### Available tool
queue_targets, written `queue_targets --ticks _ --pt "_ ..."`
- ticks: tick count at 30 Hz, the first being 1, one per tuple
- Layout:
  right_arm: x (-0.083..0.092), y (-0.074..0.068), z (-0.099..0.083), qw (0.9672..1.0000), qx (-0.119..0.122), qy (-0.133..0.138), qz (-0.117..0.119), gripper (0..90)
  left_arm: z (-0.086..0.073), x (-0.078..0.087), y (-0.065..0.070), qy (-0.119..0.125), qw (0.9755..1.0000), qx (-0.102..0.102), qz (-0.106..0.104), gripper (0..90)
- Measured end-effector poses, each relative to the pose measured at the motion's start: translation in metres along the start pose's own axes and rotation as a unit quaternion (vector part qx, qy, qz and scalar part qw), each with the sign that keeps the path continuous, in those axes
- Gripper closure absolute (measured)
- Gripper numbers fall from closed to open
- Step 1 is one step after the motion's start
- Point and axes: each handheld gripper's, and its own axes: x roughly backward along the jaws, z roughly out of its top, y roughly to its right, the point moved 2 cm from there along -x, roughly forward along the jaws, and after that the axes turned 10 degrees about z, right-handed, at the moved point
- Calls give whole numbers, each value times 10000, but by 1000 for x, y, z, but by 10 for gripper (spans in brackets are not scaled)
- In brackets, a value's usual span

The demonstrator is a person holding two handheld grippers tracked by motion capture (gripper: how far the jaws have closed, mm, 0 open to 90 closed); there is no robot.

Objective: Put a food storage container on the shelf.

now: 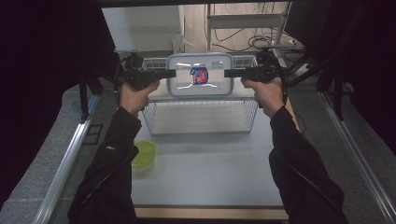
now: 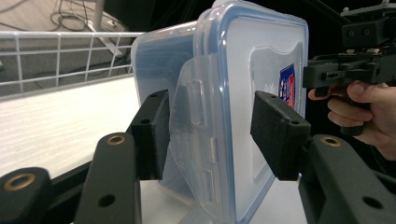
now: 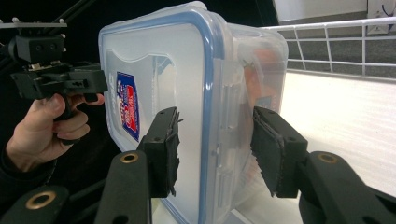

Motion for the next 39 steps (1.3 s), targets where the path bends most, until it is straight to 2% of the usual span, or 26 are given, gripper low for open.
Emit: queue_targets --ticks 1,6,13,14,15,17,18,20,21,23,24,26,30,31,32,34,35,37,39 --pt "0 0 0 10000 0 0 0 522 0 0 0 0 10000 0 0 475" --pt "0 -2 -1 9997 228 -50 -54 508 -6 2 5 7 9992 -346 214 454" --pt "-3 -2 0 9996 273 -34 -100 497 -5 3 8 -48 9983 -459 364 445" --pt "-4 -1 0 9996 271 -3 -99 495 -5 3 8 -42 9976 -521 451 438" --pt "-4 -1 0 9996 271 -3 -99 495 -5 3 8 -42 9976 -521 451 425" --pt "-7 -2 -1 9994 318 -57 -141 479 -6 -2 11 -169 9952 -686 684 358" --pt "-8 -3 -1 9993 336 -68 -166 475 -6 -3 12 -163 9949 -662 740 333" --pt "-8 -3 -1 9992 340 -57 -193 470 -7 -3 11 -146 9946 -709 743 342" --pt "-9 -3 -1 9992 329 -65 -199 456 -7 -3 11 -200 9941 -713 797 390" --pt "-10 -1 -2 9994 254 -97 -224 430 -9 -6 11 -278 9931 -751 856 372" --pt "-10 2 -2 9996 179 -37 -215 420 -11 -8 10 -262 9945 -660 770 365" --pt "-10 5 -2 9998 134 36 -164 422 -12 -8 9 -229 9953 -594 725 366" --pt "-10 5 0 9994 180 111 -283 416 -12 -9 10 -230 9957 -570 691 355" --pt "-10 4 1 9987 278 108 -404 431 -12 -8 10 -163 9962 -537 665 345" --pt "-12 1 3 9957 524 8 -761 415 -11 -7 10 -30 9971 -460 610 336" --pt "-12 0 3 9947 595 7 -833 415 -11 -6 10 -8 9970 -444 635 318" --pt "-11 -4 3 9935 737 49 -866 414 -11 -6 10 -4 9961 -505 720 276" --pt "-8 -9 2 9913 898 30 -965 424 -13 -2 10 54 9952 -564 798 270" --pt "-3 -15 0 9895 1039 7 -1001 460 -19 9 14 127 9931 -742 902 272"
